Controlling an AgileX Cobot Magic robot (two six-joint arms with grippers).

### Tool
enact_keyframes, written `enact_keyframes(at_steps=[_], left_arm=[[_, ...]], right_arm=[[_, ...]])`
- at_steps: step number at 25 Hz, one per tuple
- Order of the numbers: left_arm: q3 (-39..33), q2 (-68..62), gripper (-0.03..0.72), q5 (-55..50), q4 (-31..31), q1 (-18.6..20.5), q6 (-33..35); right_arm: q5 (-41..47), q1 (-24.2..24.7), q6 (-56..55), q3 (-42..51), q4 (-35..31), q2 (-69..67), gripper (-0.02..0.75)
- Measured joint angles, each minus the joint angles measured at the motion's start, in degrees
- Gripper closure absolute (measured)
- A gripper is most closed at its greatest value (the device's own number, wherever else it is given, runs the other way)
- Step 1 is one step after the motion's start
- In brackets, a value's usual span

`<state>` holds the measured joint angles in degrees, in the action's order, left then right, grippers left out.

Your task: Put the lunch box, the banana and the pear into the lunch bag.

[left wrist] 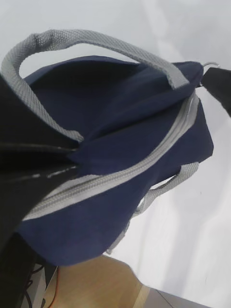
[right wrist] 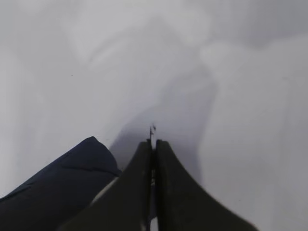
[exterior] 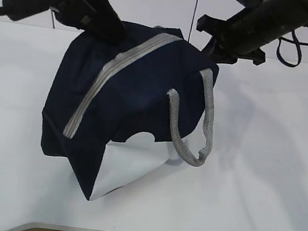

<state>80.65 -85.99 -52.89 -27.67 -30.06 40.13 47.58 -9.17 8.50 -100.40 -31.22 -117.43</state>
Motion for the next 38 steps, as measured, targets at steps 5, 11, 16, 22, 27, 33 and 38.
enact_keyframes(at_steps=[5,11,16,22,27,33,38], left_arm=[[0.0,1.0,0.684,0.0,0.1,0.0,0.0],[0.0,1.2,0.685,-0.1,0.1,0.0,0.0],[0.0,1.2,0.685,-0.4,0.1,0.0,0.0],[0.0,1.2,0.685,-1.3,0.1,0.0,0.0],[0.0,1.2,0.685,-1.8,0.1,0.0,0.0],[0.0,1.2,0.685,-1.9,0.2,0.0,0.0],[0.0,1.2,0.685,-2.1,0.2,0.0,0.0]], right_arm=[[0.5,0.1,-0.1,-0.1,-0.3,-2.4,0.737],[1.7,0.1,-0.1,-0.1,-0.6,-2.8,0.737],[1.7,0.1,-0.1,-0.1,-0.4,-3.1,0.737],[2.7,0.1,-0.1,-0.1,-0.5,-3.2,0.737],[3.0,0.1,-0.1,-0.1,-0.3,-3.3,0.737],[3.4,0.1,-0.1,-0.5,-0.4,-4.4,0.737],[4.8,0.1,-0.1,-3.4,0.2,-4.4,0.737]])
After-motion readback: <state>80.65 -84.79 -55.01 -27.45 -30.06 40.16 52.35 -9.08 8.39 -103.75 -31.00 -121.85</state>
